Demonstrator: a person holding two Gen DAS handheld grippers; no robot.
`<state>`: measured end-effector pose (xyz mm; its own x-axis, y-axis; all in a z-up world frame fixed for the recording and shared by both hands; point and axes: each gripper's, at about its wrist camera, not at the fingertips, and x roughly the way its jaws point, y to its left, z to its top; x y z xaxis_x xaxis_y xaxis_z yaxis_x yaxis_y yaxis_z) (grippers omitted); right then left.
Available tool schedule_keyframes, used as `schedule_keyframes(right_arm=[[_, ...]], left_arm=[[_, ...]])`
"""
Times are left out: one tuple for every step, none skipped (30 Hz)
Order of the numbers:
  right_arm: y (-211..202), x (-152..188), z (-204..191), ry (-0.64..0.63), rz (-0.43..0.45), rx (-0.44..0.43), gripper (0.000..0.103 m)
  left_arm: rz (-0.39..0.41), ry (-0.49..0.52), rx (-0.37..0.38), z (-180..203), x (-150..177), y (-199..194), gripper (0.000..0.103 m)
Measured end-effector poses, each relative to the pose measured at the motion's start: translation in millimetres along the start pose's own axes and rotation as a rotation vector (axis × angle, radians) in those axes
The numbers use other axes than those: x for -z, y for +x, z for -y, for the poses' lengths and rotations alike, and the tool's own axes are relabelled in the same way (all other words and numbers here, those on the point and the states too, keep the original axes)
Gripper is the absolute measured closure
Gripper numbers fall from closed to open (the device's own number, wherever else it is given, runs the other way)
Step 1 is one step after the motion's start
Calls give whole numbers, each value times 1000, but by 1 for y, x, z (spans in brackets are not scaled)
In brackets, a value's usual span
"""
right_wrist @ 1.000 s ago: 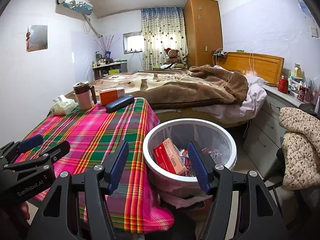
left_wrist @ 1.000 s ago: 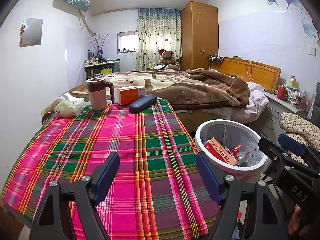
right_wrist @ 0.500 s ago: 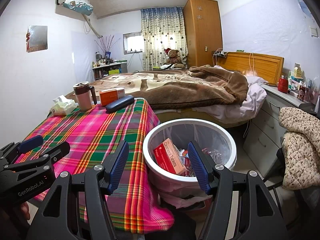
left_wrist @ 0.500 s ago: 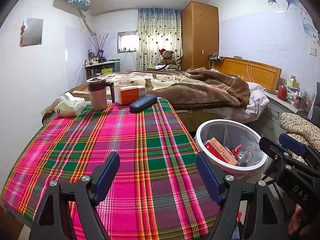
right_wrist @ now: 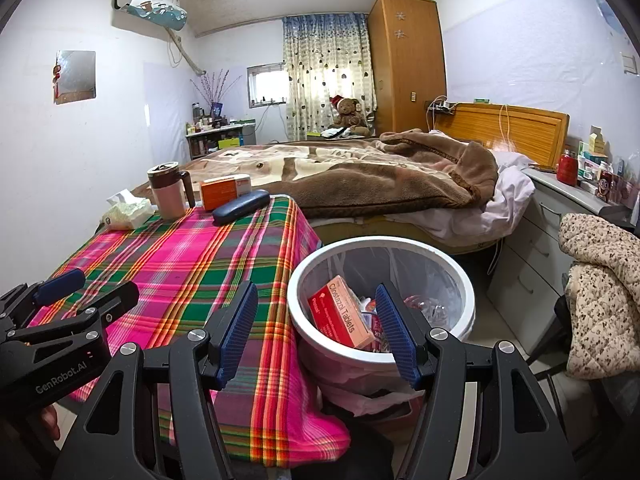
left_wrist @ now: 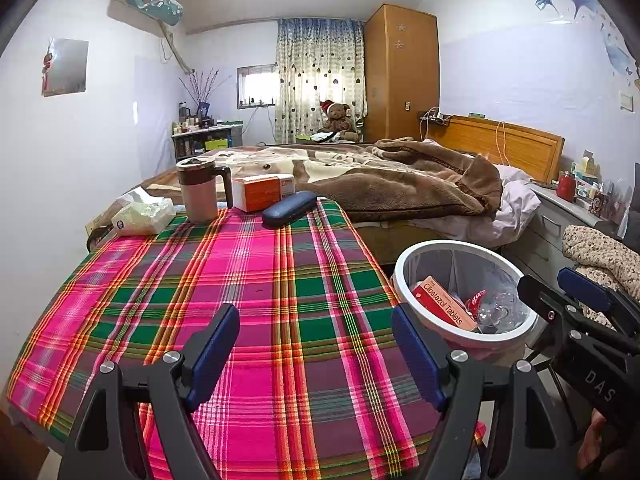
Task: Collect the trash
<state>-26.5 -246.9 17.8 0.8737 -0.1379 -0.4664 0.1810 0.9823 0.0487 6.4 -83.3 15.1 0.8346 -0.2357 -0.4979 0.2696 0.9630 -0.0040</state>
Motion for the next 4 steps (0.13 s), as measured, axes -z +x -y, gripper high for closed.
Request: schedule_keyframes(right_arm=[[0,0,-1,0,0,-1,40],[0,0,0,1,1,-1,40],[0,0,0,1,1,-1,40],[0,-1,-1,0,1,0,40]], left_arm=[[-1,-2,0,-1,0,0,25],[-3,-3,0,-1,0,0,25],[-3,-4,1,0,0,1,25],[-4,-6,0,0,0,1,25]])
